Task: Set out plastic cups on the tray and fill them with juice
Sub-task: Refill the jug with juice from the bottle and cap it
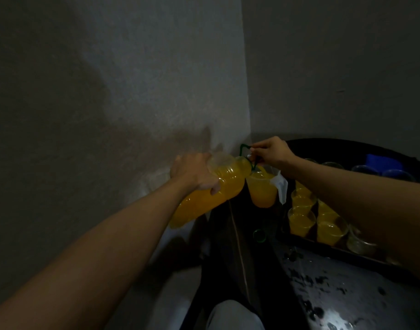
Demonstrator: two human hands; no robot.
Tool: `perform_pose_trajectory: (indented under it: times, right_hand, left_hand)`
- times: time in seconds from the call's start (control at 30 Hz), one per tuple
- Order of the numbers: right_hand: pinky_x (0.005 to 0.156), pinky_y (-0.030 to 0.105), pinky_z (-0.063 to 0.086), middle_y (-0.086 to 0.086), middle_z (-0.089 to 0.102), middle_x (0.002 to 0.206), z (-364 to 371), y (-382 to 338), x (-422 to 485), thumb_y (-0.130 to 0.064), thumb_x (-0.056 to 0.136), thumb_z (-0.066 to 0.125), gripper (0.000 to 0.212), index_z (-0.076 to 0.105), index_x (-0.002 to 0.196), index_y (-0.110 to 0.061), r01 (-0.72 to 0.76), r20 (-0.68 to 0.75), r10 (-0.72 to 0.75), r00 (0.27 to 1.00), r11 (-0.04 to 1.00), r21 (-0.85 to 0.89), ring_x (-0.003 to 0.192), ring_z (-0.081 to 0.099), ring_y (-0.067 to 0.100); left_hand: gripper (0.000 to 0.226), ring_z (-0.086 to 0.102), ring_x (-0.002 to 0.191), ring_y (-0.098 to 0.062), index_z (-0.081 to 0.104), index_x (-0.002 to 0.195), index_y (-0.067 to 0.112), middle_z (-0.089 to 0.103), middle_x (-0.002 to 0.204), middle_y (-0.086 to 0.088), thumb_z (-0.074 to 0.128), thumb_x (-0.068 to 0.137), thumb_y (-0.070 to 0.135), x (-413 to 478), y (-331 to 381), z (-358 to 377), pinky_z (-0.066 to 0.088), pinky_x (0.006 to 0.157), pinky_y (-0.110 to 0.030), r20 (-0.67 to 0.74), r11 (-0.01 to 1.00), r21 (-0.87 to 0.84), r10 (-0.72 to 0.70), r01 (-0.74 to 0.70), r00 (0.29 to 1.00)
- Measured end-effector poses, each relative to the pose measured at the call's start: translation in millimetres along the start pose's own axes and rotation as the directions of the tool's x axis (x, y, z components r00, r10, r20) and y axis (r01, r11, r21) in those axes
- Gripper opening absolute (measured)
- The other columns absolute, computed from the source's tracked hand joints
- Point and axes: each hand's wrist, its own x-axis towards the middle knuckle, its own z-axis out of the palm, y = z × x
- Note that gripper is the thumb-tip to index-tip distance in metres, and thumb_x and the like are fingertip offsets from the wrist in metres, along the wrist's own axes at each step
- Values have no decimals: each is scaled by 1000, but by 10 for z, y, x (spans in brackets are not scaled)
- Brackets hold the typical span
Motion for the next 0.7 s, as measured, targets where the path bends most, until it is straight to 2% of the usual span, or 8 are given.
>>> perform_pose_trajectory:
  times: [0.3, 0.53, 0.7]
  right_hand:
    - [68, 23, 57, 15, 74, 96, 15, -26, 18, -15, 97, 62, 20, 73, 113, -7, -8, -22, 9, 1000, 1000, 23, 89, 72, 25]
    - [80, 32, 61, 12, 74, 97, 20, 23, 48, -17, 97, 62, 20, 73, 114, -9, -2, -5, 3, 1000, 1000, 6, 89, 72, 22]
    - [78, 31, 61, 14, 74, 98, 22, 10, 50, -17, 98, 63, 21, 73, 115, -9, -7, -15, 7, 1000, 1000, 27, 89, 72, 23]
  left_hand:
    - [106, 53, 128, -34, 43, 149, 31, 58, 137, -8, 86, 54, 47, 15, -14, -8, 40, 102, -45, 23, 1000, -2, -2, 2, 1000]
    - [106, 55, 124, -34, 46, 147, 31, 60, 133, -6, 85, 49, 49, 15, -17, 6, 42, 100, -45, 21, 1000, -9, -7, 7, 1000]
    - [104, 53, 126, -34, 45, 147, 32, 59, 135, -7, 87, 53, 46, 5, -19, -32, 40, 102, -45, 23, 1000, -9, -17, 18, 1000]
